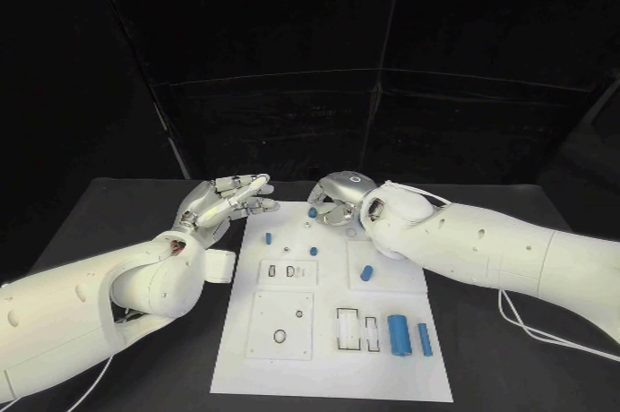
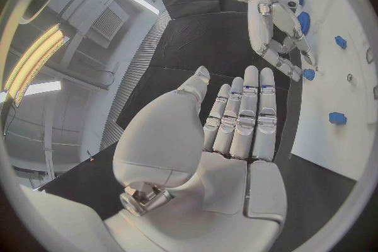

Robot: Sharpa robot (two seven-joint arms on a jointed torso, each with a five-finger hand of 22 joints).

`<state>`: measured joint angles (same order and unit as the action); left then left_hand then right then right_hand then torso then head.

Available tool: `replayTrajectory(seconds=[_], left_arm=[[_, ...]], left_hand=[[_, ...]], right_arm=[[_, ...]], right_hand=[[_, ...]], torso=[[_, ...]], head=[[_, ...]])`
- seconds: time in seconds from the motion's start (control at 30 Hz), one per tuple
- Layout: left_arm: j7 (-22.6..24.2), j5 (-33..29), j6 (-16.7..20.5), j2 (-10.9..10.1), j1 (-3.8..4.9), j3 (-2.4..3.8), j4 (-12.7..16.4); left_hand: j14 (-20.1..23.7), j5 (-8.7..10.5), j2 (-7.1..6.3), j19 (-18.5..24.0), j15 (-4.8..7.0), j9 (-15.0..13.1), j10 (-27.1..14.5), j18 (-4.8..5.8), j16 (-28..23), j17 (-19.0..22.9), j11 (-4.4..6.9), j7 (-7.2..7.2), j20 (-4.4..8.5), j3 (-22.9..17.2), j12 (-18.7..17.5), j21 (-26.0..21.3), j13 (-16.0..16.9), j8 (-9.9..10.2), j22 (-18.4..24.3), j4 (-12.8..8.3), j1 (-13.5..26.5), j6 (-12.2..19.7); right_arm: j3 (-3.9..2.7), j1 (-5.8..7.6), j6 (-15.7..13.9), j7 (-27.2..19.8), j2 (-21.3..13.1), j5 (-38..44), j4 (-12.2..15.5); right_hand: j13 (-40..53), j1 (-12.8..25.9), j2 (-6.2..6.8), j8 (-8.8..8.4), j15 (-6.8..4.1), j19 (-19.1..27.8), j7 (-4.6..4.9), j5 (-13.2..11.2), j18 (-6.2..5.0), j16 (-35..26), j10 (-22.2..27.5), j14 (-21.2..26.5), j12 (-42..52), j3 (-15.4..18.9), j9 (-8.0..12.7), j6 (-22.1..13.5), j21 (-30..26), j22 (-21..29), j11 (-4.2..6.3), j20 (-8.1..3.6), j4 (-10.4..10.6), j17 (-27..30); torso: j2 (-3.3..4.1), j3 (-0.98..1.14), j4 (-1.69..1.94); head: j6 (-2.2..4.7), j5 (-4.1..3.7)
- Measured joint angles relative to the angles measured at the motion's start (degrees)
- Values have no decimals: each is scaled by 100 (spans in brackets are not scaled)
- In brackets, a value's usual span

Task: Assemble the parts on the task board

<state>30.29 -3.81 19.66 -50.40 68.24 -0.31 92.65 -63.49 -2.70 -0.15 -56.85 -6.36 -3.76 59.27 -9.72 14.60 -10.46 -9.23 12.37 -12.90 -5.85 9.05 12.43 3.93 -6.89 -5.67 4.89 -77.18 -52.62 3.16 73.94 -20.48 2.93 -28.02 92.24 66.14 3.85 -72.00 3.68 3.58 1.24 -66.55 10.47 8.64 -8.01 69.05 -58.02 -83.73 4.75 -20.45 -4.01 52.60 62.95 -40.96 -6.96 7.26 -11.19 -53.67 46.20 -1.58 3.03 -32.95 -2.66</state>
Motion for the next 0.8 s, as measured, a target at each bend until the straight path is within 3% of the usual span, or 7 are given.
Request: replayTrajectory(seconds=[0.07,0.17,0.43,0.47,0.6,0.67,0.8], left_arm=[[-1,0,0,-8,5,0,-1],[-4,0,-1,-28,8,0,-7],[-6,0,-2,-52,18,-1,-45],[-7,0,-3,-52,18,-1,-52],[-7,1,-6,-44,20,-1,-72],[-8,1,-7,-37,20,-1,-82],[-8,1,-12,-11,20,-1,-97]], left_hand=[[0,0,0,0,0,0,0,1,0,0,0,0,0,0,0,0,0,0,0,0,0,0],[0,0,0,0,0,0,0,1,0,0,0,0,0,0,0,0,0,12,0,0,0,0],[0,0,0,0,0,-1,0,2,0,-1,0,0,0,16,0,0,1,22,-1,-16,0,0],[0,0,0,0,0,-1,0,2,0,-4,0,0,0,16,0,0,1,23,-1,-16,0,0],[0,0,0,0,0,-1,0,1,0,-4,0,0,0,16,0,0,1,22,-1,-16,0,0],[0,0,0,0,0,-1,0,2,0,-4,0,0,0,16,0,0,1,23,-1,-16,0,0],[0,0,0,0,0,-1,0,2,0,-4,0,0,0,16,0,0,1,23,-1,-16,0,0]], right_arm=[[-34,-1,-46,20,-191,-1,223],[-185,1,-154,79,-579,-29,671],[-383,18,-208,605,-1742,-355,1697],[-393,18,-160,722,-1883,-428,1786],[-405,18,6,1023,-2140,-602,1952],[-410,16,109,1173,-2204,-685,1996],[-416,14,249,1353,-2211,-797,1944]], right_hand=[[11,0,0,40,0,-8,5,46,0,0,-45,0,88,35,-17,91,0,-41,24,3,35,-4],[88,4,4,75,-2,-233,-16,103,-1,182,-473,-2,342,87,-43,225,179,-347,73,-24,113,-288],[566,419,419,85,-219,-742,-203,109,6,744,-1763,-32,1174,617,-44,267,767,-1253,361,-228,676,-1086],[735,407,412,85,-231,-793,-215,199,94,787,-1811,-20,1330,895,-38,175,829,-1335,380,-278,830,-1131],[1367,12,371,85,-270,-852,-211,279,92,917,-1699,-22,1863,1763,-39,34,884,-1437,409,-299,1430,-1276],[1930,-421,367,112,-270,-895,-210,322,93,1008,-1480,-22,2331,2274,-44,-49,947,-1519,377,-255,1966,-1400],[2793,-848,449,136,-270,-974,-168,436,92,1186,-1285,-22,3106,2690,-50,-168,1056,-1693,346,-257,2726,-1684]], torso=[[-1,0,-4],[-6,2,-8],[-29,26,-51],[-32,30,-57],[-36,46,-77],[-37,54,-88],[-37,64,-94]], head=[[12,-12],[34,-31],[85,-54],[87,-55],[93,-73],[93,-91],[108,-120]])
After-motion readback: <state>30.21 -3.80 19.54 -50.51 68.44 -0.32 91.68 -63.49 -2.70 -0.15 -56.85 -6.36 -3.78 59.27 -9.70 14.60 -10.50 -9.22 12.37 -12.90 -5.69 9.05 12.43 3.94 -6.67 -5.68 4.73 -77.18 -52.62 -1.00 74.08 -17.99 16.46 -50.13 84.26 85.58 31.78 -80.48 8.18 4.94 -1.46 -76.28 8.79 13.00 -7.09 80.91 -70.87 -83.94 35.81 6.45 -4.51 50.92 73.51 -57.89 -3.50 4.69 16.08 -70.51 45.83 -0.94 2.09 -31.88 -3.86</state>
